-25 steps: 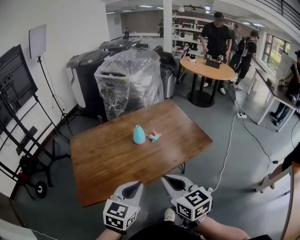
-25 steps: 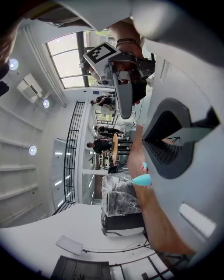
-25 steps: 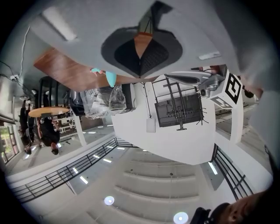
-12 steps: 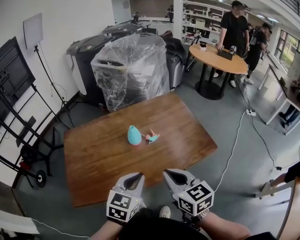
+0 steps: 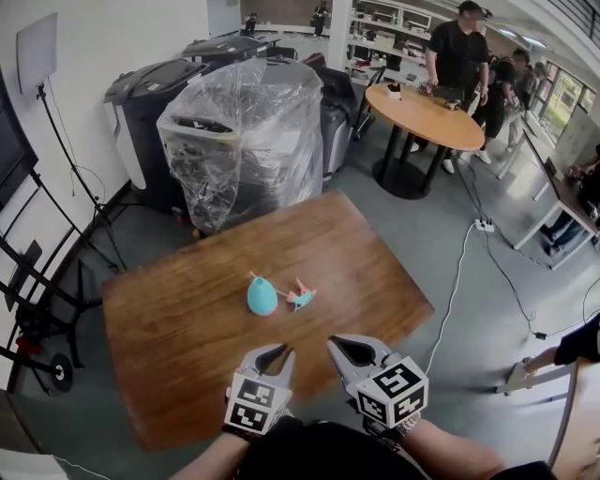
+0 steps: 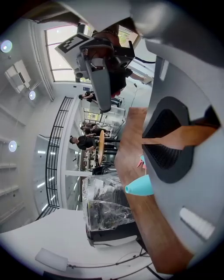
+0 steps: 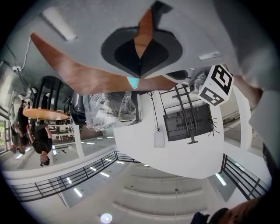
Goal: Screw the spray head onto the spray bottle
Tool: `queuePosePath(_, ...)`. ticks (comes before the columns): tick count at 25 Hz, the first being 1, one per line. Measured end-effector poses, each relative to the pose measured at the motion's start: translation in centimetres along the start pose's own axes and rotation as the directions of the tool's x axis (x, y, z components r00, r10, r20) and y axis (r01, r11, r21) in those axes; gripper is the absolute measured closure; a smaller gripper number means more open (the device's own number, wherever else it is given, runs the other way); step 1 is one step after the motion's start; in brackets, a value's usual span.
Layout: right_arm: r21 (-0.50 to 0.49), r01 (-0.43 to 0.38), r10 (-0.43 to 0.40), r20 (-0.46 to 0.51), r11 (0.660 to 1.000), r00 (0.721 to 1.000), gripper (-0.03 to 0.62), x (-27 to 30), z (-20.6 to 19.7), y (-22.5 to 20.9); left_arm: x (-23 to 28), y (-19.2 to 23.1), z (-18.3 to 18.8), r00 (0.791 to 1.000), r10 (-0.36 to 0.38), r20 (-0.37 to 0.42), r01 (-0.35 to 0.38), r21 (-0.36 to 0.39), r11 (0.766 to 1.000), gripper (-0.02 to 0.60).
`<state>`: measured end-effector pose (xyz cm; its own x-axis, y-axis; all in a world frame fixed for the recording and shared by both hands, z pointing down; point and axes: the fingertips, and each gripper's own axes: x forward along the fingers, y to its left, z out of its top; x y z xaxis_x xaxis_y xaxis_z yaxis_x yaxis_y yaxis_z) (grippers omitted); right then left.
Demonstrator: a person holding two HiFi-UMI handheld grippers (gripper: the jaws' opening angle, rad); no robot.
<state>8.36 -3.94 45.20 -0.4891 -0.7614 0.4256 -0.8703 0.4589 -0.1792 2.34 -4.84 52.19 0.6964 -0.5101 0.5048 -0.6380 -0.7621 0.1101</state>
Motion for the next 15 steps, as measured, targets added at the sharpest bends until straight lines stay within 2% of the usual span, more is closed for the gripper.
queuePosePath(8,-0.008,0.045,-0.046,-0.095,0.999,0.994,0.603,3.0,-0.3,-1.3,5.0,2.5,-1.9,0.993,-0.072,-0.089,0.071,-0.005,0.997,0.528)
queuePosePath(12,-0.008,0.036,-0.037,-0.117,0.999,0.992,0.603,3.8,-0.3,-2.9,7.8,3.1,-3.1,0.988,-0.068,-0.138,0.065,-0.024,0.998,0.526)
queuePosePath(15,-0.017,0.004,-0.006,-0.138,1.000,0.990,0.603,4.2,-0.5,-4.1,9.9,4.1,-3.7,0.984,-0.028,-0.175,0.021,-0.039,0.999,0.523)
